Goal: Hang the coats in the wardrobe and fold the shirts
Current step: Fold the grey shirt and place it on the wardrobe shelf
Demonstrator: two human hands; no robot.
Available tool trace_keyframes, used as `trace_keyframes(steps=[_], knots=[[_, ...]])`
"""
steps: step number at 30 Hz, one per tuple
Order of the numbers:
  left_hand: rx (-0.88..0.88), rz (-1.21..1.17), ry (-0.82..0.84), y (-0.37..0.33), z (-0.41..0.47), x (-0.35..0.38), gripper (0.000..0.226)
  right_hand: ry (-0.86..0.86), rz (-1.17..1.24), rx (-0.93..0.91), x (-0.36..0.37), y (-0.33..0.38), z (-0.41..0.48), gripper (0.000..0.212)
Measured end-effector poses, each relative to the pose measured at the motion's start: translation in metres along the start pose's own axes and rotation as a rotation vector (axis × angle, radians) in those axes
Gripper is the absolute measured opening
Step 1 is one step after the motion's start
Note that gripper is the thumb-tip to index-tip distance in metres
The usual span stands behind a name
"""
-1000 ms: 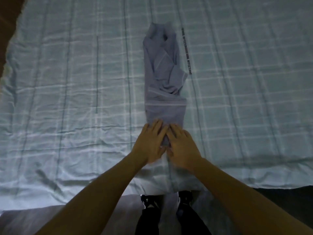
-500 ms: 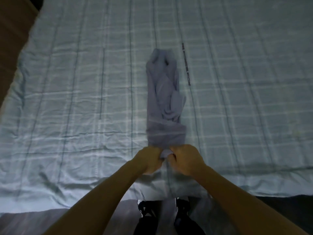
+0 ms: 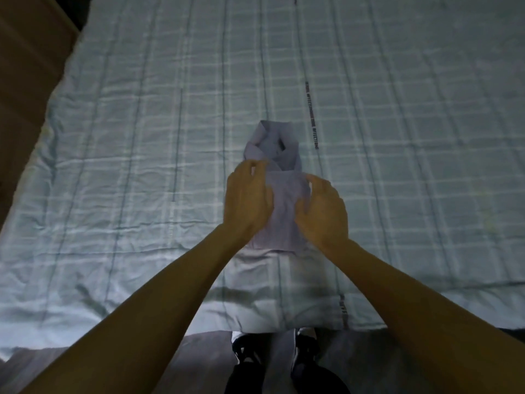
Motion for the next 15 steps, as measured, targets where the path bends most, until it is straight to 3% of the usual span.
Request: trace_keyframes(steps=[4, 7, 10, 12, 15], knots=[[0.179, 0.059, 0.203, 0.009, -0.037, 0.051, 0.03, 0.031, -0.09, -0.218, 0.039, -0.008, -0.02, 0.046], [0.229, 0.204, 0.423, 0.034, -0.075, 0.091, 0.065, 0.323, -0.208, -0.298, 0.085, -0.029, -0.039, 0.07], [0.223, 0.328, 0.515, 0.056, -0.085, 0.114, 0.092, 0.408, -0.314, -0.3, 0.106, -0.046, -0.046, 0.091], [0.262, 0.303, 0.505, 0.059, -0.081, 0.123, 0.089, 0.377, -0.342, -0.314, 0.116, -0.05, -0.045, 0.087], [0.315, 0.263, 0.401, 0.055, -0.071, 0.124, 0.07, 0.256, -0.331, -0.353, 0.119, -0.048, -0.036, 0.063]])
Point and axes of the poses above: each hand's wrist, its own z-axis towards the middle knuckle, its own x-axis out of the palm, y = z × x, the point moved 7 cm from there along z, towards the middle knuckle, and after that the axes turned 1 degree about z, right-handed, at the moved point
